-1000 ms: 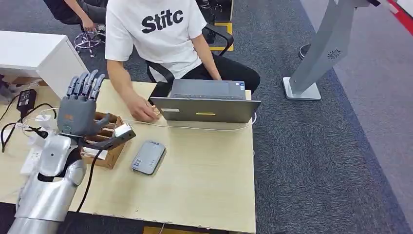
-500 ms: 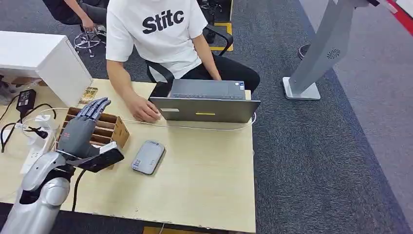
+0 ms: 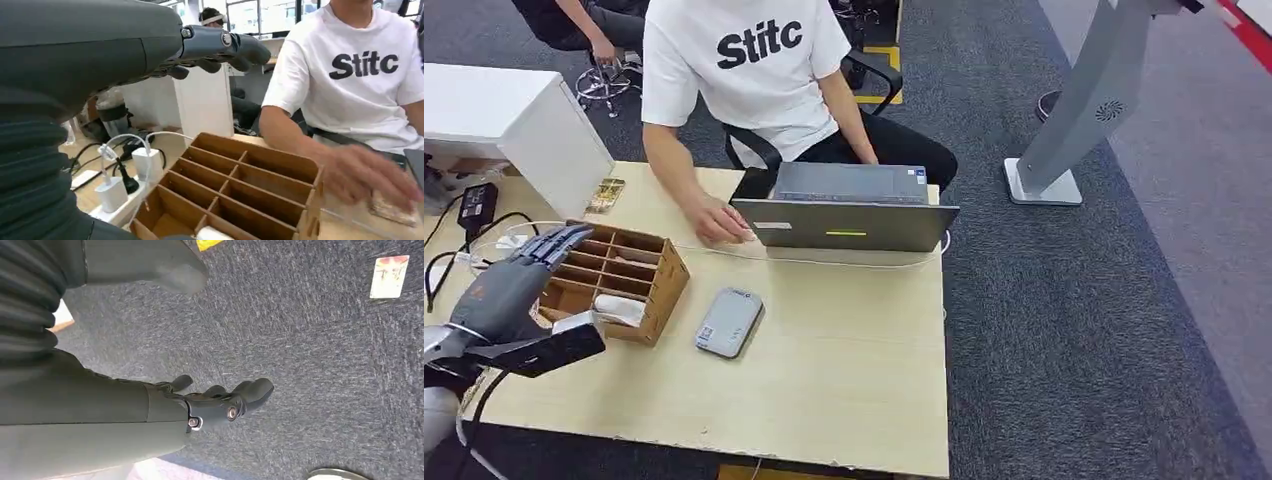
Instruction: Pass the card to the sensor for recognition and then transmit it.
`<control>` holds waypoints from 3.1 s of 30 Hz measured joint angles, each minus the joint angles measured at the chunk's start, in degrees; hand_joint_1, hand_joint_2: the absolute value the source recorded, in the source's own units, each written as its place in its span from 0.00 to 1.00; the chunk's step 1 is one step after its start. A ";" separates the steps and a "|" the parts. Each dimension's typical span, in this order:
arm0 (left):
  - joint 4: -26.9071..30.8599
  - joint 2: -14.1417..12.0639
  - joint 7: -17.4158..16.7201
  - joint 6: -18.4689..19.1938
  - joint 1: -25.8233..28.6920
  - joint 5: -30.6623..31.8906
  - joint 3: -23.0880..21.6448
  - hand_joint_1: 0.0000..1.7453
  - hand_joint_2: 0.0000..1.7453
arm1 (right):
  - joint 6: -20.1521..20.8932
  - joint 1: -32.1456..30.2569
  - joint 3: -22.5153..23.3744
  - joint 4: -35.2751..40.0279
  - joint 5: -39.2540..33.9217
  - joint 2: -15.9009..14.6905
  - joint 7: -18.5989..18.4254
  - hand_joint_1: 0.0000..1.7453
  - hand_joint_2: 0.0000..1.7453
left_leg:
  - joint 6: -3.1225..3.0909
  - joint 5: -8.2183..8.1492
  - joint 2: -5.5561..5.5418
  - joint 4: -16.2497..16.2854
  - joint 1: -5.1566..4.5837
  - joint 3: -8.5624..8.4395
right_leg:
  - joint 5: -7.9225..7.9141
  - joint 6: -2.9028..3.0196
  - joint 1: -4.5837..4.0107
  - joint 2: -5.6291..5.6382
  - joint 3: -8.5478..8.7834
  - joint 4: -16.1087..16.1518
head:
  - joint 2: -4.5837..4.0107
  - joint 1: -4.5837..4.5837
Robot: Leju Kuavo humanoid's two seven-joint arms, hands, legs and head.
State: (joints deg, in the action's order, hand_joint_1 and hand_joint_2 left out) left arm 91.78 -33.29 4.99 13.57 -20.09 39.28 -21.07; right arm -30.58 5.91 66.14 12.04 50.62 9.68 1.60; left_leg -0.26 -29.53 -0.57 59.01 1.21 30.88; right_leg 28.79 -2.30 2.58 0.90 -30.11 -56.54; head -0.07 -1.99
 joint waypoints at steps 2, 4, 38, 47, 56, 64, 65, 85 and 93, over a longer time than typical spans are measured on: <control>0.15 -1.44 -0.94 0.57 0.02 0.00 -0.02 0.00 1.00 | -0.04 -0.03 0.15 0.00 0.02 -0.02 -0.02 0.00 1.00 | 0.00 0.00 0.00 0.00 0.00 0.00 | 0.00 0.00 0.00 -0.01 0.00 0.01 | 0.00 0.00; 0.20 -2.42 -1.38 0.98 0.05 0.02 -0.07 0.00 1.00 | -0.05 0.01 0.15 0.00 0.20 -0.02 -0.02 0.00 1.00 | 0.00 0.00 -0.01 0.00 0.00 0.00 | 0.00 0.00 0.00 -0.01 0.00 0.01 | 0.00 -0.02; -11.45 2.19 -4.29 -5.75 2.95 6.86 -5.46 0.00 1.00 | 0.04 0.08 -0.15 0.00 2.16 -0.02 -0.31 0.00 1.00 | 0.00 0.00 -0.01 0.00 -0.01 0.01 | 0.00 0.00 0.00 -0.01 -0.02 0.02 | 0.00 0.00; -12.50 3.13 -4.94 -6.91 4.02 8.02 -5.55 0.17 1.00 | 0.07 0.08 -0.55 0.00 2.47 -0.02 -0.22 0.00 1.00 | 0.00 0.00 -0.01 0.00 -0.01 0.01 | 0.00 0.00 0.00 -0.01 -0.01 0.02 | 0.00 -0.02; -14.42 5.27 -5.03 -10.27 4.86 12.63 -5.42 0.48 1.00 | 0.07 0.07 -1.27 0.00 2.77 -0.02 -0.30 0.00 1.00 | 0.00 0.00 -0.01 0.00 -0.01 0.01 | 0.00 0.00 0.00 -0.01 -0.01 0.02 | 0.00 0.00; -16.39 7.85 -5.54 -13.47 4.82 15.28 -4.35 0.89 1.00 | 0.07 0.08 -1.35 0.00 3.10 -0.02 -0.31 0.00 1.00 | 0.00 0.00 -0.02 0.00 -0.02 0.01 | 0.00 0.00 0.01 -0.02 0.00 0.02 | 0.00 -0.02; -16.94 8.52 -5.84 -14.51 4.75 15.98 -4.13 0.89 1.00 | 0.07 0.10 -1.35 0.00 3.10 -0.02 -0.31 0.00 1.00 | 0.00 0.00 -0.01 0.00 -0.02 0.00 | 0.00 0.00 0.01 -0.02 0.00 0.02 | 0.00 0.00; -22.14 14.86 -5.84 -20.43 4.17 21.62 0.85 1.00 1.00 | -0.04 0.07 -1.85 0.00 4.39 -0.02 -1.03 0.00 1.00 | 0.00 -0.01 0.03 0.00 -0.02 -0.01 | -0.01 0.00 0.01 0.02 0.00 0.02 | 0.00 0.00; -22.12 17.49 -3.57 -25.31 4.86 22.27 4.24 1.00 1.00 | -0.04 0.07 -2.53 0.00 4.68 -0.02 -1.07 0.00 1.00 | 0.00 0.00 0.02 0.00 -0.02 -0.01 | -0.01 0.00 0.00 0.01 0.00 0.02 | 0.00 0.00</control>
State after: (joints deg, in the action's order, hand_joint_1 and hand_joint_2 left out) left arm 69.66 -15.81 1.42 -11.74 -15.23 61.55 -16.83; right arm -30.62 5.98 63.61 12.04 55.30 9.66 0.52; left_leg -0.26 -29.53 -0.55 59.01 1.20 30.87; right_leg 28.78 -2.30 2.58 0.91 -30.12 -56.52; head -0.07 -1.99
